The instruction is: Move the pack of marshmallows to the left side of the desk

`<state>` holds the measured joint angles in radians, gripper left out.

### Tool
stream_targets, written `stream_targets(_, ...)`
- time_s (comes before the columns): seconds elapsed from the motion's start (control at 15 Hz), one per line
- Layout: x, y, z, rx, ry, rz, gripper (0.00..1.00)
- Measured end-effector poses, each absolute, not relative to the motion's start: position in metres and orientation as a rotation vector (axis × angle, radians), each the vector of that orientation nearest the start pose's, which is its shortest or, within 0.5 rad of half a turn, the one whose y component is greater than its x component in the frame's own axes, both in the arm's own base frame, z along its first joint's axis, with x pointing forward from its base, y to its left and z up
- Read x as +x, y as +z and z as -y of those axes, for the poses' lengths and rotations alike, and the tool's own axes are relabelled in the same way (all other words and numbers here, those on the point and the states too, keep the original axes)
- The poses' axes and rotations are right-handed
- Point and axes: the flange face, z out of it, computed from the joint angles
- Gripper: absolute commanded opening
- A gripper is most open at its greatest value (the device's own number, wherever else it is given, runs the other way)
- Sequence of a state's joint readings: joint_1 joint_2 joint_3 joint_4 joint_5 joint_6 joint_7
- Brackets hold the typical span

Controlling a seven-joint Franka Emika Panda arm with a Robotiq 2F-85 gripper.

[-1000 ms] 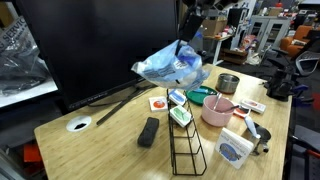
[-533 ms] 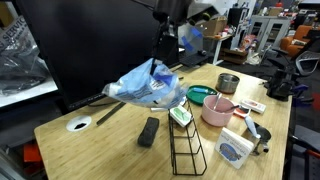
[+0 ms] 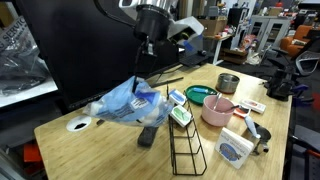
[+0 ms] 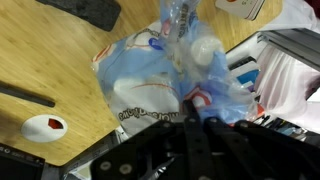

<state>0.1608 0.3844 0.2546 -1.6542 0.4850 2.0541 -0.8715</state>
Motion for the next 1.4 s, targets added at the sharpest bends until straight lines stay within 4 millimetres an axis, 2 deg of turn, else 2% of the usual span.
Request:
stream_targets(0.47, 0.616, 0.356, -0.294, -2.230, -0.094, 1.282, 0.02)
stream_targets(0.53, 0.618, 0.351, -0.294, -2.229, -0.086, 1.276, 0.27)
stream_targets(0.67, 0.621, 0.341, -0.295, -2.224, -0.070, 1.268, 0.30)
stream_targets(0.93, 0.622, 0.331, -0.297, -2.210, -0.029, 1.262, 0.58)
stream_targets(1.27, 0.628, 0.352, -0.281, -2.206, -0.036, 1.253, 0.94)
stream_targets(1.4, 0.632, 0.369, -0.268, -2.213, -0.063, 1.240, 1.00)
